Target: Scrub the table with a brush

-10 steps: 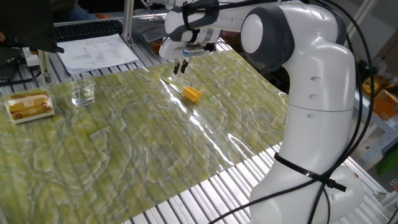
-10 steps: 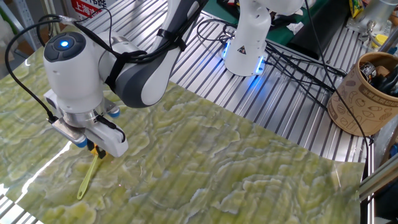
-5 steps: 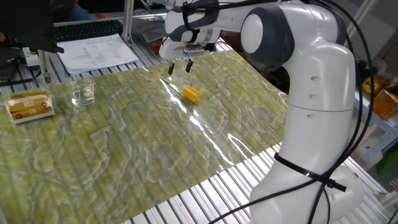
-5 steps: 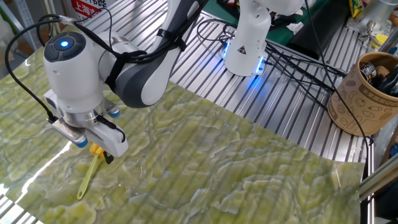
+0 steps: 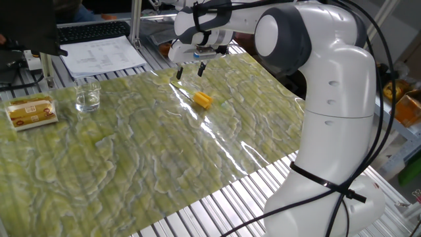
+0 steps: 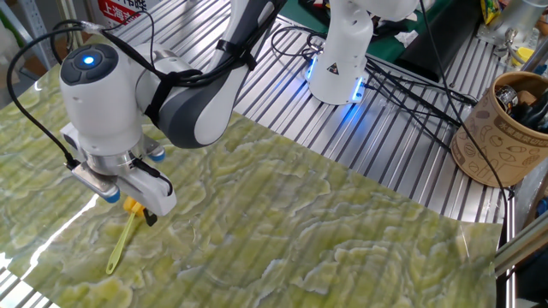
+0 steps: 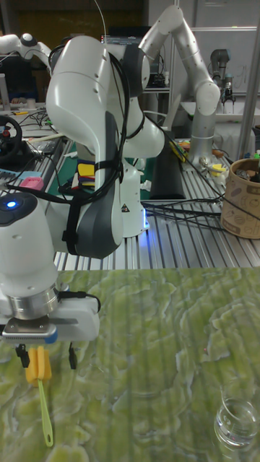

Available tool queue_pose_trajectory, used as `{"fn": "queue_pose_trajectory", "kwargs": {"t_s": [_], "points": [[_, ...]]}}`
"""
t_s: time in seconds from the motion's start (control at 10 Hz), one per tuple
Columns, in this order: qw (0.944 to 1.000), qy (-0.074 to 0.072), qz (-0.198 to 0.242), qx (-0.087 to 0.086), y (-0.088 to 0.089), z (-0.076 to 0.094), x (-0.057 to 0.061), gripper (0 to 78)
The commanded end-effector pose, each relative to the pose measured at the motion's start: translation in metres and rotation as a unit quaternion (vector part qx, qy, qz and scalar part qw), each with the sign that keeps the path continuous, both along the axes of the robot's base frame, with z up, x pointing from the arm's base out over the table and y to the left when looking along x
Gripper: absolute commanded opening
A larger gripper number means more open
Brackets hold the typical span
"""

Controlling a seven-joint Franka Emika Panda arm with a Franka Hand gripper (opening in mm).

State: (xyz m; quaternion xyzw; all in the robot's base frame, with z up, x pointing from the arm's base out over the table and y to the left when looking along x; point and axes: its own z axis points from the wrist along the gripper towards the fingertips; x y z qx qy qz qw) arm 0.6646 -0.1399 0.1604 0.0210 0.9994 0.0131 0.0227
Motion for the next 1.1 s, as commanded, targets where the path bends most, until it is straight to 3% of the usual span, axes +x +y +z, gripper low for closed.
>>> {"fn": "queue_pose_trajectory", "kwargs": {"t_s": [0.1,1.1], "points": [[0.9997,-0.013,0.021,0.005,-0.016,-0.029,0.003,77.5],[0.9996,-0.015,0.023,0.009,-0.017,-0.044,0.005,77.5]]}}
